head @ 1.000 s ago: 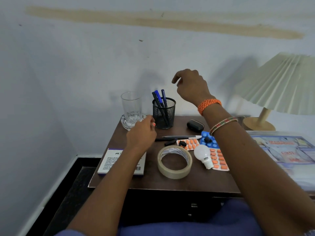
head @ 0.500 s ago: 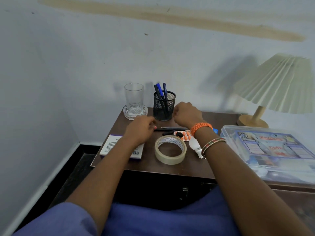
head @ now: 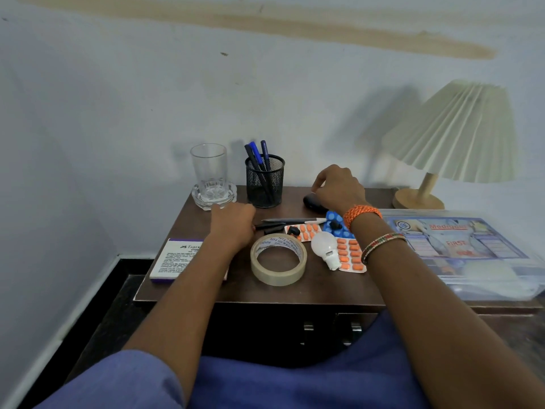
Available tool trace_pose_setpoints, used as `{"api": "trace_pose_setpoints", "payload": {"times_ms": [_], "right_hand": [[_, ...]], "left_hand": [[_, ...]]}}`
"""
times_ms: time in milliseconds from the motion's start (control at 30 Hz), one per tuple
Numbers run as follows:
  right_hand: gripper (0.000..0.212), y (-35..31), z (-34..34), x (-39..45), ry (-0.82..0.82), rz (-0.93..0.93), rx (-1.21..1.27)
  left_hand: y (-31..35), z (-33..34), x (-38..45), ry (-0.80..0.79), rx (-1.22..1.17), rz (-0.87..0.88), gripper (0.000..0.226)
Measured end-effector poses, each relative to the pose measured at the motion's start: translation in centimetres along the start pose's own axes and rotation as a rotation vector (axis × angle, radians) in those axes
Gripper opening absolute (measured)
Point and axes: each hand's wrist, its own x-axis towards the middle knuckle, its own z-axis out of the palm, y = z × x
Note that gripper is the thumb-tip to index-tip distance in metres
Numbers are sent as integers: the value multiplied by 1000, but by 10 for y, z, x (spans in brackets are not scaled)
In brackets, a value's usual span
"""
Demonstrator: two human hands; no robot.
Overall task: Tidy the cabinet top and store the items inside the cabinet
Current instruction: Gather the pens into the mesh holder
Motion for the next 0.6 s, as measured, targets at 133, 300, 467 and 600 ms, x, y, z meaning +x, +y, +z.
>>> {"api": "trace_pose_setpoints", "payload": {"times_ms": [133, 300, 467, 600], "right_hand": [[18, 0, -4, 0, 3, -23, 29], [24, -11, 4, 1, -111, -158, 39], [25, -25, 16, -11, -431, -372, -50], [21, -27, 26, -12, -486, -382, -77]], "left_hand": [[-6, -4, -4, 79, -53, 14, 8], [-15, -10, -7, 167, -309, -11, 7], [-28, -10, -6, 80, -634, -67, 18], [-42, -9, -8, 87, -684, -140, 19]]}}
